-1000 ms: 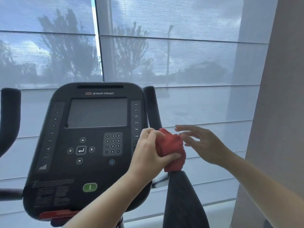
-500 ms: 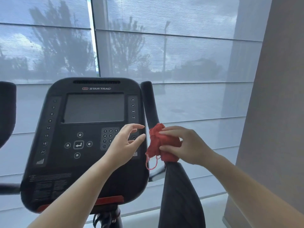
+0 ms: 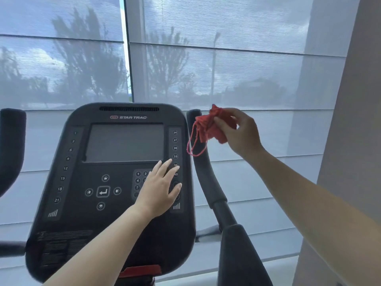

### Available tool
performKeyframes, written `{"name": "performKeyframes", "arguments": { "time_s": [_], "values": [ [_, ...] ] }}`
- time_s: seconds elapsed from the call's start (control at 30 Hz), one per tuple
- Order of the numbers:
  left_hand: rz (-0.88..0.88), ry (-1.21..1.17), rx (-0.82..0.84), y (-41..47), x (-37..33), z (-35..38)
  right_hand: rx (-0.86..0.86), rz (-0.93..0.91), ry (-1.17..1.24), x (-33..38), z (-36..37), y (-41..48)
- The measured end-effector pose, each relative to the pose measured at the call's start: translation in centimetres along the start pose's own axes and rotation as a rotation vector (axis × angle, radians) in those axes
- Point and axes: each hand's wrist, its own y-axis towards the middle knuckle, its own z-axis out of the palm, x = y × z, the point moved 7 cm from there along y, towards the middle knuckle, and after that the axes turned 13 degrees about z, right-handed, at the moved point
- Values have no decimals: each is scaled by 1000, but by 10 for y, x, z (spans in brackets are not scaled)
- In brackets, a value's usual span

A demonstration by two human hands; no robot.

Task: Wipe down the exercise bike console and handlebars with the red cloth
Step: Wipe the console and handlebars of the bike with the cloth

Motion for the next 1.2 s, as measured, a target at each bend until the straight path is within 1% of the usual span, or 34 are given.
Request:
{"name": "performKeyframes", "arguments": {
  "time_s": [0.07, 0.13, 0.3, 0.4, 0.47, 0.6, 0.63, 0.77, 0.87, 0.97, 1.1, 1.2],
  "values": [
    [15, 146, 91, -9, 12, 19, 126, 40, -10, -9, 18, 0],
    [61, 255, 103, -17, 20, 30, 220, 55, -38, -20, 27, -6],
    [130, 282, 24, -20, 25, 32, 344, 59, -19, -37, 24, -24],
    [142, 278, -2, -22, 25, 33, 403, 83, -122, -53, 19, -37],
    [142, 281, 0, -21, 25, 33, 397, 91, -132, -54, 13, -37],
    [141, 304, 20, -22, 24, 33, 142, 82, -2, -40, -1, -18],
    [139, 308, 22, -22, 24, 32, 124, 80, 23, -38, 2, -16],
    [135, 313, 22, -22, 25, 33, 290, 114, 21, -47, 29, -36],
    [137, 323, 19, -22, 25, 33, 342, 74, -54, -55, 20, -54],
    [143, 317, 11, -21, 24, 34, 465, 85, -109, -52, 7, -59],
    [142, 314, 15, -22, 23, 33, 417, 99, -64, -47, 0, -55],
    [142, 320, 17, -22, 24, 33, 490, 111, -121, -54, 19, -69]
  ]
}}
